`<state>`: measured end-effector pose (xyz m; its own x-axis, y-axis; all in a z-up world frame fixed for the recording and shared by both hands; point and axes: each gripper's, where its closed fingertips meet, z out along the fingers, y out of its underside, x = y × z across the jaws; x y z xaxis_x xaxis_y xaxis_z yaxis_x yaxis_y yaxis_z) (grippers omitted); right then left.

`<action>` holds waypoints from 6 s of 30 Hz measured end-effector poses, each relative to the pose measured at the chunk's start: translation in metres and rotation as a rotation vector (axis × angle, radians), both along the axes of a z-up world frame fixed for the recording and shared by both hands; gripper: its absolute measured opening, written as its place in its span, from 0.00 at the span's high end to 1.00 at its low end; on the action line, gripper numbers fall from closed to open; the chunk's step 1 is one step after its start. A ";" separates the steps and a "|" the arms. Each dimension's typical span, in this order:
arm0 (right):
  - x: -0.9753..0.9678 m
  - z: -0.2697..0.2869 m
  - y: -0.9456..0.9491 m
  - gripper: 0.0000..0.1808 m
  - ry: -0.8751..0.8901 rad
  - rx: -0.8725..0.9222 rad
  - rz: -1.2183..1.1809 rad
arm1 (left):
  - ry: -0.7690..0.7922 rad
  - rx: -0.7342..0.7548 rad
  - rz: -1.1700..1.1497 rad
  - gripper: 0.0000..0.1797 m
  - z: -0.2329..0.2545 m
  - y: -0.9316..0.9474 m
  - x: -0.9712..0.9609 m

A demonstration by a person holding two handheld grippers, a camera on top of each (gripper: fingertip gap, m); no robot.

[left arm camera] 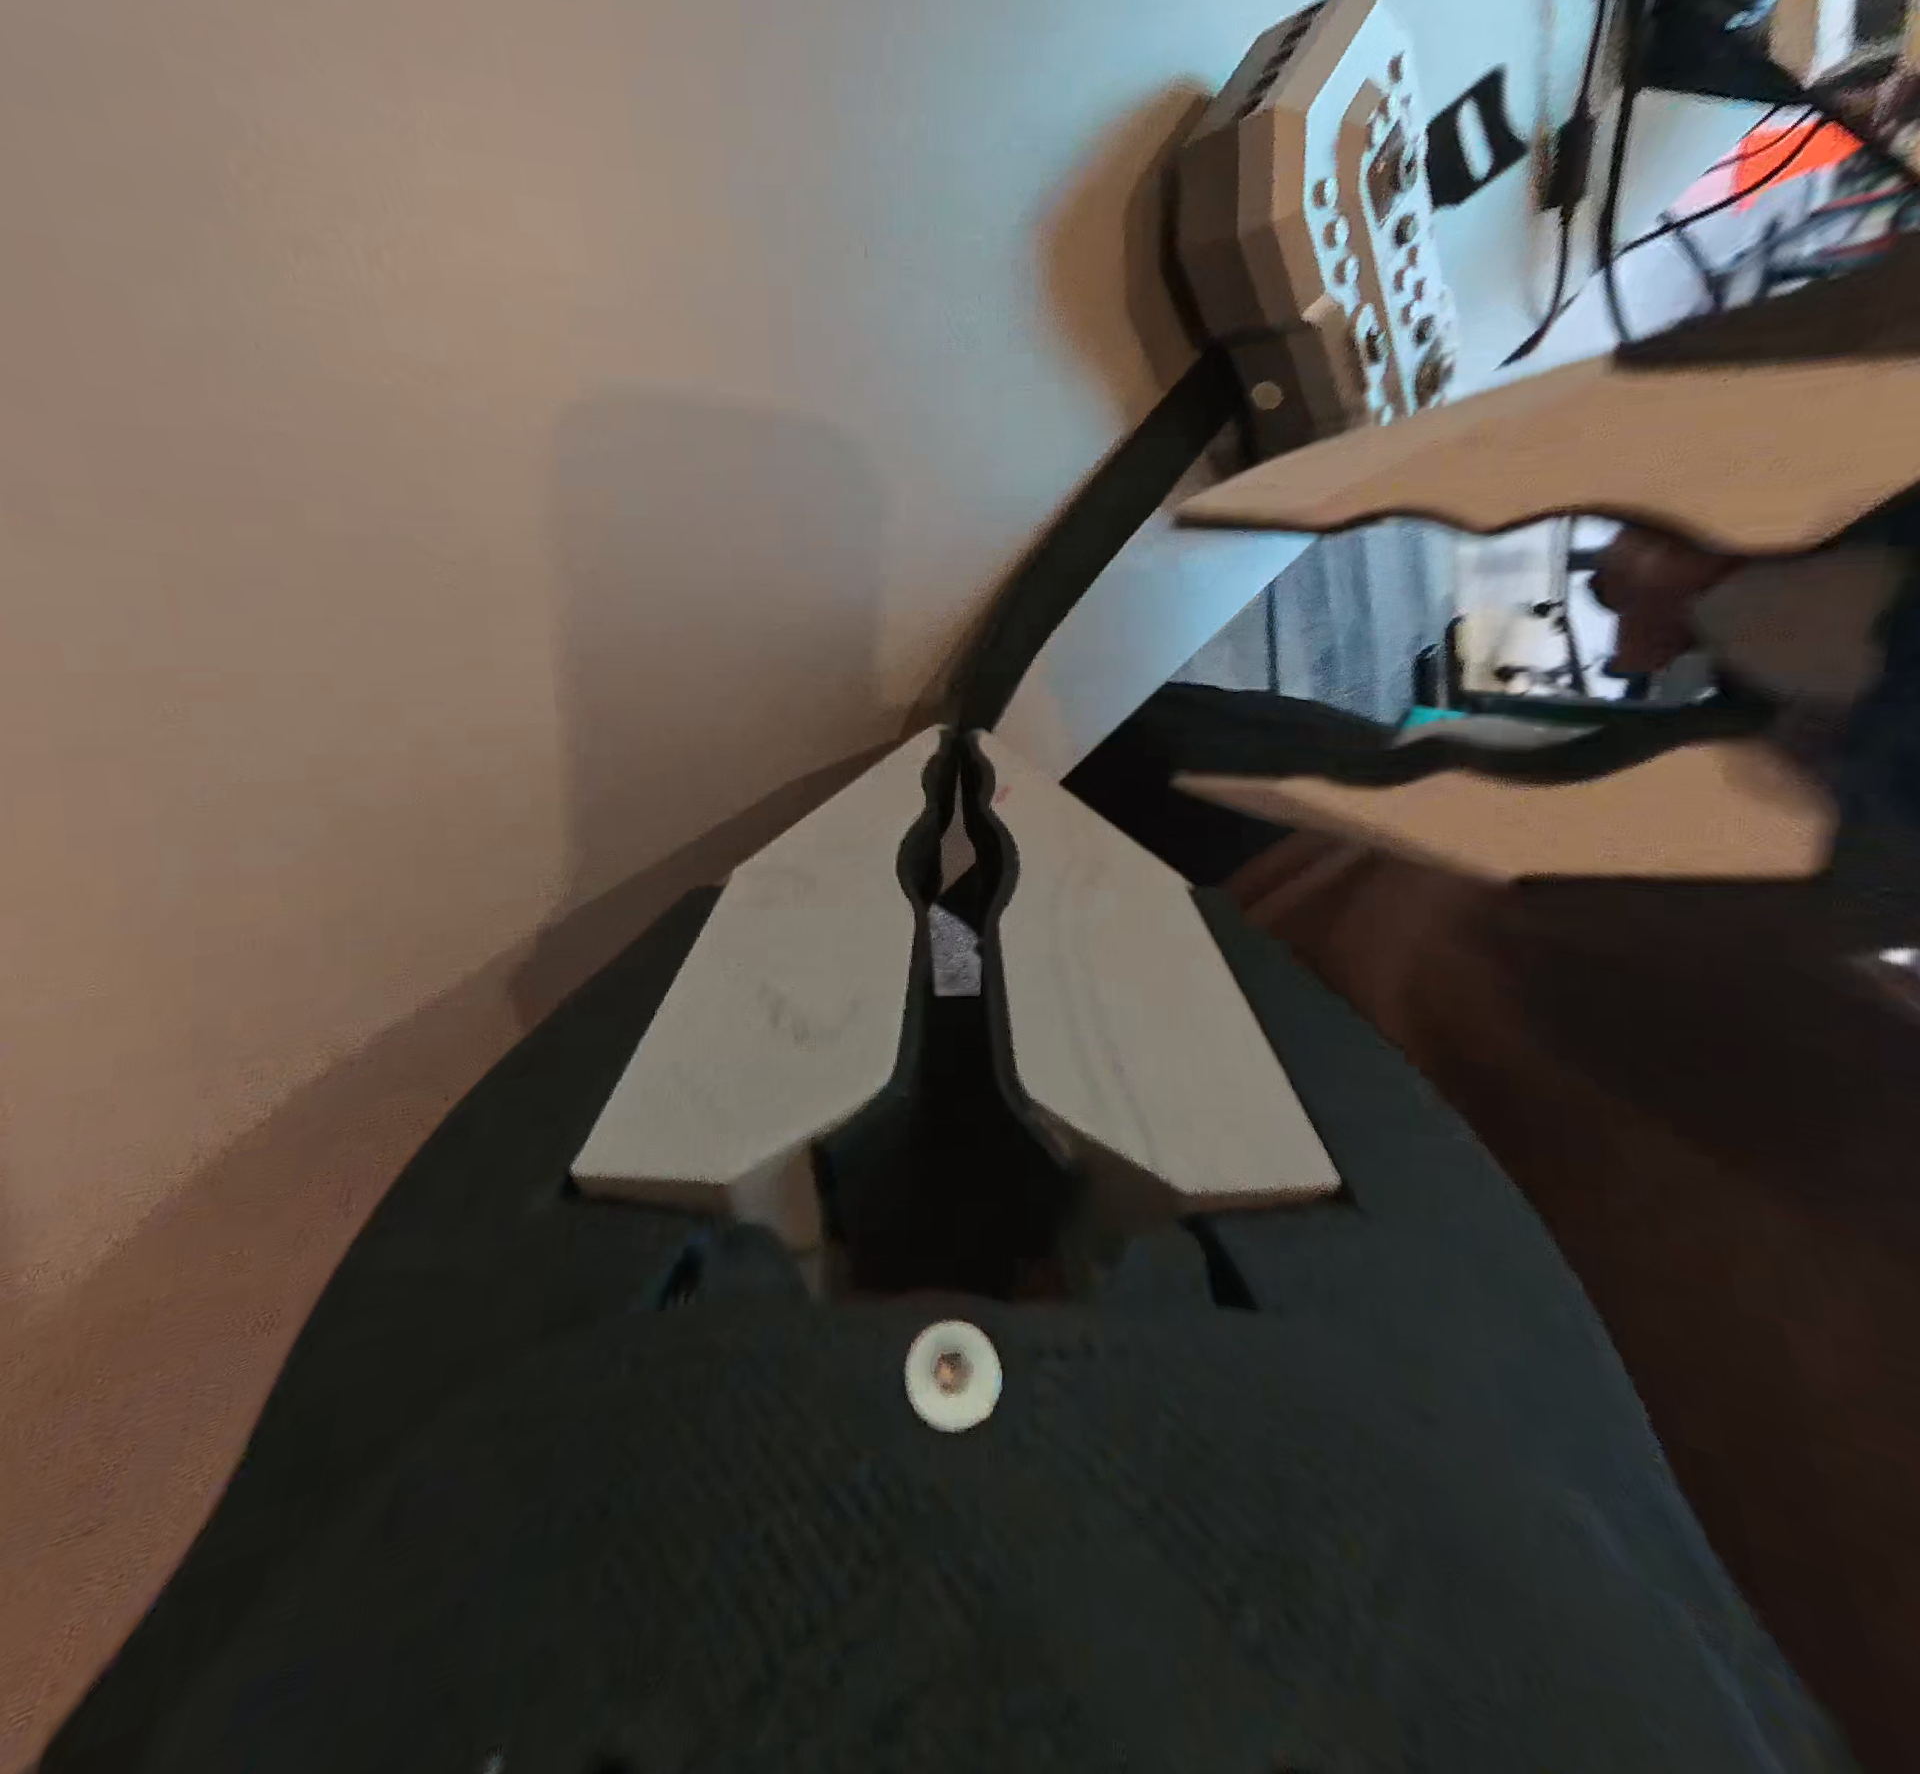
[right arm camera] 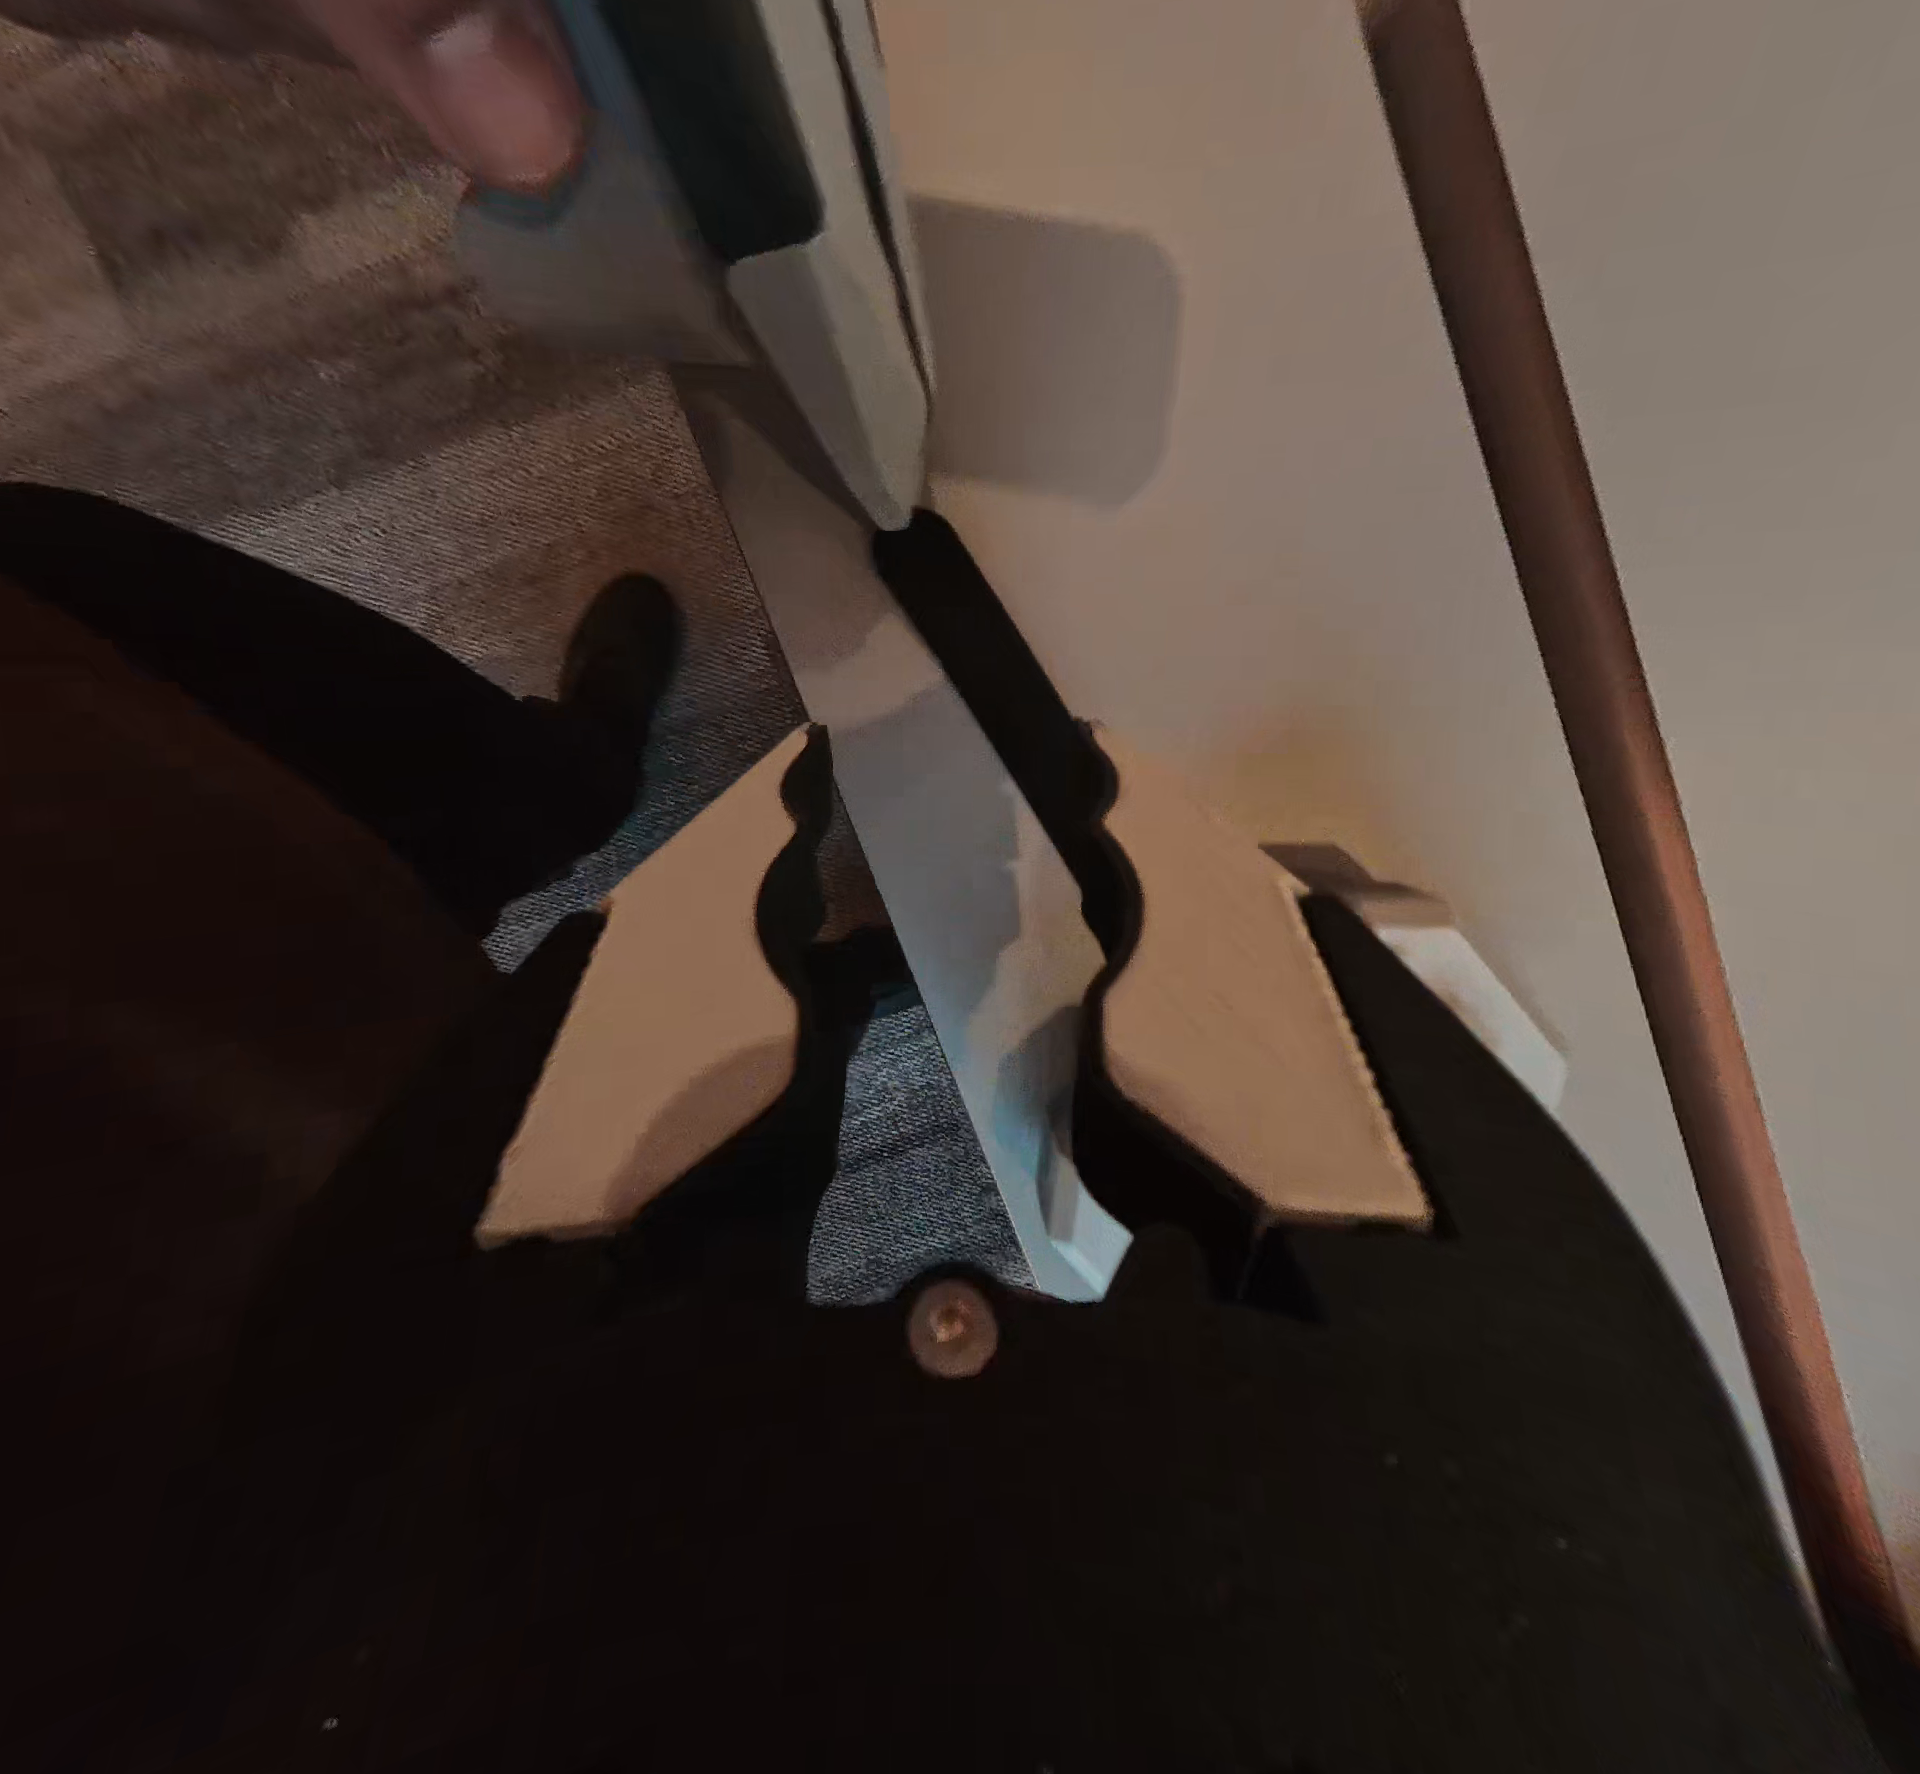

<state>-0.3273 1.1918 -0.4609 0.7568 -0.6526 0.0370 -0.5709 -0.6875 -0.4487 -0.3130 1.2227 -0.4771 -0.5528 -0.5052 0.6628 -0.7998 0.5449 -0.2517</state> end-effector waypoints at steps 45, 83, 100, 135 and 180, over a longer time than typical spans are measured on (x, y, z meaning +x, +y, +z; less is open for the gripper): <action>0.031 0.063 -0.073 0.99 0.390 1.362 -0.862 | -0.179 -0.400 -0.242 0.97 0.063 -0.109 -0.015; 0.025 0.026 -0.180 1.00 0.264 1.045 -0.820 | 0.204 -0.095 -0.438 1.00 0.043 -0.132 -0.023; 0.020 0.041 -0.163 1.00 0.265 1.056 -0.572 | 0.335 -0.041 -0.624 1.00 0.040 -0.146 -0.028; 0.004 0.045 -0.164 1.00 0.178 1.038 -0.683 | 0.518 -0.091 -0.747 1.00 0.049 -0.143 -0.037; -0.006 0.037 -0.119 0.98 0.172 0.775 -0.487 | 0.288 -0.062 -0.592 0.92 0.053 -0.123 -0.025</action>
